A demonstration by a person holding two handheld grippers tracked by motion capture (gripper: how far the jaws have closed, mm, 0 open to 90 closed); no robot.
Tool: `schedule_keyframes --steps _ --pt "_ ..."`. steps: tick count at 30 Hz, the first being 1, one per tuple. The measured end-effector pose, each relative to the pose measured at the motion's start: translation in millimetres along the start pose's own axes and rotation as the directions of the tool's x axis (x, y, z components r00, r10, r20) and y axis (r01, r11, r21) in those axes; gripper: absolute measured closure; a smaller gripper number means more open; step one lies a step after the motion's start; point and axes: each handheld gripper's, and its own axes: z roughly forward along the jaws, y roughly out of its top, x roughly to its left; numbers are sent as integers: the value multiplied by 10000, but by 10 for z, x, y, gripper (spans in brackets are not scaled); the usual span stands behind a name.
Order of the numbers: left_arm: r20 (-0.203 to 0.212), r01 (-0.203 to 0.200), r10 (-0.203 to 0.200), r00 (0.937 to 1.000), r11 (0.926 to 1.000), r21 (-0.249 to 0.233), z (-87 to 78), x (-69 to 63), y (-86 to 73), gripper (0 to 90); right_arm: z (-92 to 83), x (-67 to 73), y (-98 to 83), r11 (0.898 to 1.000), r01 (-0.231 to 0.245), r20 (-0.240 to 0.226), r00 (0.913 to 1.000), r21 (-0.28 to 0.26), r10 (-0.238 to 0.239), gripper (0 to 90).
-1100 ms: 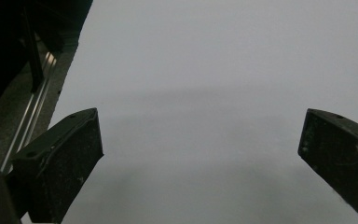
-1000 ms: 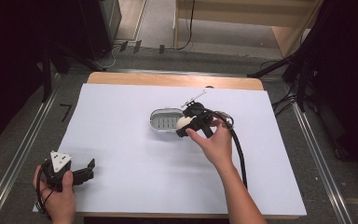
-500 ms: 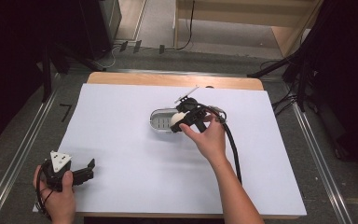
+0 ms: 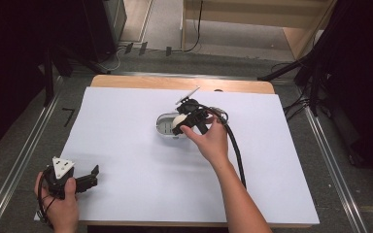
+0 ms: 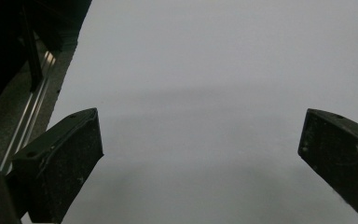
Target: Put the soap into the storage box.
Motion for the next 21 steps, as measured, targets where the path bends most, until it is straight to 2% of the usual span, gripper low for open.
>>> schedule_keyframes --steps 21 --pt "8 29 -29 10000 10000 4 0 3 0 1 124 1 161 9997 -226 82 9997 136 225 250"
